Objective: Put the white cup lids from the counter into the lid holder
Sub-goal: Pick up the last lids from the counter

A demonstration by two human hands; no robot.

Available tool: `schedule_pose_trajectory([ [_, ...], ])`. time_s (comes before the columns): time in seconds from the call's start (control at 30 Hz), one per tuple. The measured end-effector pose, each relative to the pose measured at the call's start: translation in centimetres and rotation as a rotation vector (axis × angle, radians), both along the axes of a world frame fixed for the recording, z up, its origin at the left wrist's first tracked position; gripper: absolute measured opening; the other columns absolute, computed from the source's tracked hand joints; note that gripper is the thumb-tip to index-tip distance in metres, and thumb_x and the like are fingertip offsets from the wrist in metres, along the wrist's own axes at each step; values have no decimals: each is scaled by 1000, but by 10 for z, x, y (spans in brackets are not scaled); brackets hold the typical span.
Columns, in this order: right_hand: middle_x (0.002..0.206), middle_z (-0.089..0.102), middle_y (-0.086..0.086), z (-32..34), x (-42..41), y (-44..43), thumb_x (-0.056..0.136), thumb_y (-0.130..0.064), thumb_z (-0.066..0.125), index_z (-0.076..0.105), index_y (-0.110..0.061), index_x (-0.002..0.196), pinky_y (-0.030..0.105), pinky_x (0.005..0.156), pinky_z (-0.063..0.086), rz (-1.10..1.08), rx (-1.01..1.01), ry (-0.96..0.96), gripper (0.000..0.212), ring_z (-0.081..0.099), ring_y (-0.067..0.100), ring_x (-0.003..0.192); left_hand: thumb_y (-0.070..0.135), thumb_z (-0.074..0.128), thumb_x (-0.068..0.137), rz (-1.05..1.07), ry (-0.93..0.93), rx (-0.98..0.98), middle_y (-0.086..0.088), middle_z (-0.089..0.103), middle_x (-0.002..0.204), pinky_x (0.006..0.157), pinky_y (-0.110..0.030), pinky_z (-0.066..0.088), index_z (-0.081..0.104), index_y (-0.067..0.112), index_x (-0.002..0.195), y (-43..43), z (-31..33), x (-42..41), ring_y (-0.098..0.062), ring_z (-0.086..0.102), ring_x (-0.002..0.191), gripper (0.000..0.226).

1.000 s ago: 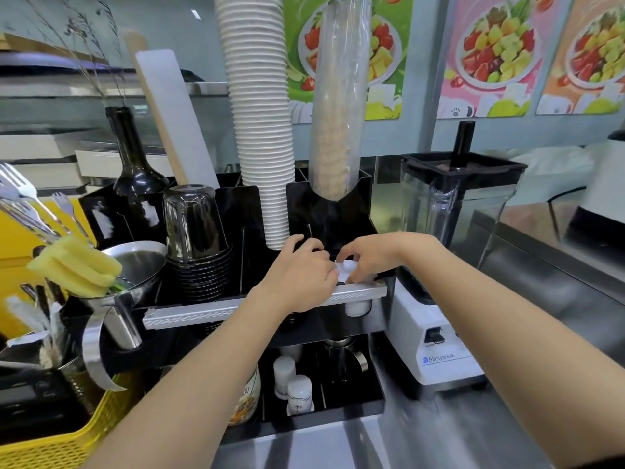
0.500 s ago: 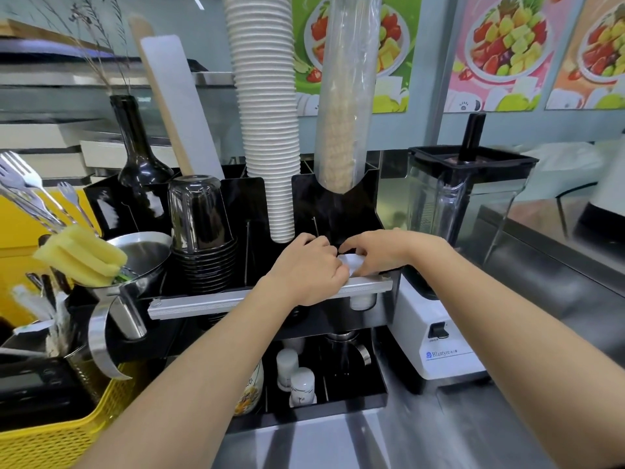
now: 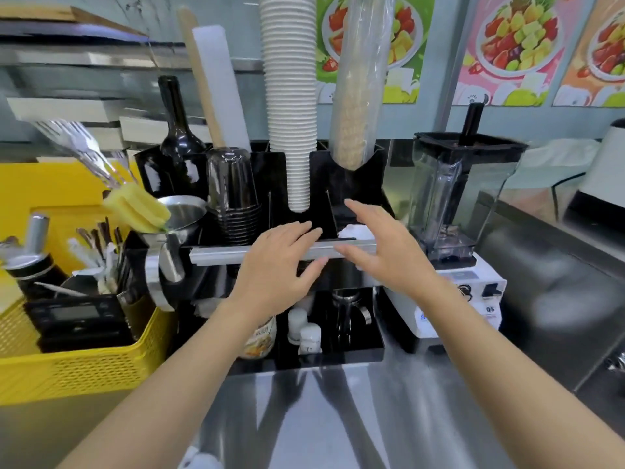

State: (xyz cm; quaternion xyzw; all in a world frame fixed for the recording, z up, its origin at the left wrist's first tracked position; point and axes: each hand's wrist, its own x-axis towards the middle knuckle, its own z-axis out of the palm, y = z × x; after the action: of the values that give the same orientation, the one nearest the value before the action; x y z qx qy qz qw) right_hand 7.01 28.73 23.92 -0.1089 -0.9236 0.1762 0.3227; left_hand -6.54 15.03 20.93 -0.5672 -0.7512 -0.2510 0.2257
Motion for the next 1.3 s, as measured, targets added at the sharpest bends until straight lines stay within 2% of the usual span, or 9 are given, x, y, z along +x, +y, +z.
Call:
schedule_pose_trajectory([
  [0.2, 143, 44, 3, -65, -10, -83, 85, -38, 62, 30, -20, 142, 38, 106, 36, 188, -61, -127, 68, 42, 18, 129, 50, 38, 87, 149, -177, -39, -3, 56, 134, 106, -34, 33, 52, 17, 130, -100, -59, 11, -20, 48, 126, 55],
  [0.3, 144, 41, 2, -103, -20, -120, 84, -40, 61, 30, -19, 143, 26, 105, 30, 261, -95, -250, 70, 39, 18, 131, 51, 36, 86, 238, -251, -69, -3, 60, 130, 104, -35, 37, 55, 16, 127, -143, -88, 15, -19, 51, 123, 57],
  [0.4, 149, 34, 4, -141, -30, -150, 83, -46, 60, 24, -18, 145, 41, 109, 31, 317, -89, -417, 77, 32, 21, 136, 58, 28, 83, 312, -354, -149, -3, 56, 134, 105, -36, 35, 51, 16, 130, -179, -114, 17, -19, 48, 126, 67],
  [0.5, 156, 20, 2, -173, -35, -175, 82, -50, 58, 13, -20, 147, 39, 115, 19, 349, -119, -631, 85, 19, 19, 142, 70, 20, 80, 376, -432, -276, -3, 48, 141, 108, -36, 30, 42, 17, 137, -207, -142, 16, -20, 41, 131, 80],
  [0.7, 154, 26, 5, -220, -40, -208, 78, -51, 62, 15, -17, 147, 40, 112, 22, 321, -170, -847, 90, 26, 24, 139, 51, 45, 89, 404, -681, -464, -4, 41, 145, 109, -36, 28, 32, 18, 140, -237, -192, 26, -23, 36, 132, 63],
  [0.9, 140, 42, 6, -239, -34, -232, 78, -52, 57, 29, -20, 139, 38, 103, 30, 294, -132, -792, 74, 38, 26, 124, 37, 50, 91, 313, -843, -442, 2, 34, 149, 111, -29, 22, 23, 22, 144, -245, -213, 44, -19, 31, 135, 61],
  [1.03, 135, 47, 4, -238, -27, -238, 78, -50, 59, 35, -20, 136, 34, 101, 32, 273, -122, -685, 69, 40, 23, 120, 31, 53, 89, 296, -890, -338, 3, 41, 146, 109, -26, 26, 33, 23, 140, -246, -219, 47, -16, 37, 131, 55],
  [1.17, 132, 48, -1, -218, -21, -227, 72, -44, 68, 40, -21, 131, 28, 100, 32, 275, -253, -588, 69, 37, 18, 121, 29, 52, 90, 250, -808, -261, 7, 41, 144, 104, -20, 23, 35, 26, 139, -238, -201, 48, -12, 36, 130, 51],
  [1.3, 131, 45, -4, -179, -17, -198, 69, -41, 73, 43, -22, 130, 24, 101, 30, 247, -306, -499, 71, 34, 14, 126, 34, 48, 92, 213, -669, -235, 6, 38, 147, 110, -27, 21, 38, 25, 138, -213, -162, 43, -13, 31, 134, 48],
])
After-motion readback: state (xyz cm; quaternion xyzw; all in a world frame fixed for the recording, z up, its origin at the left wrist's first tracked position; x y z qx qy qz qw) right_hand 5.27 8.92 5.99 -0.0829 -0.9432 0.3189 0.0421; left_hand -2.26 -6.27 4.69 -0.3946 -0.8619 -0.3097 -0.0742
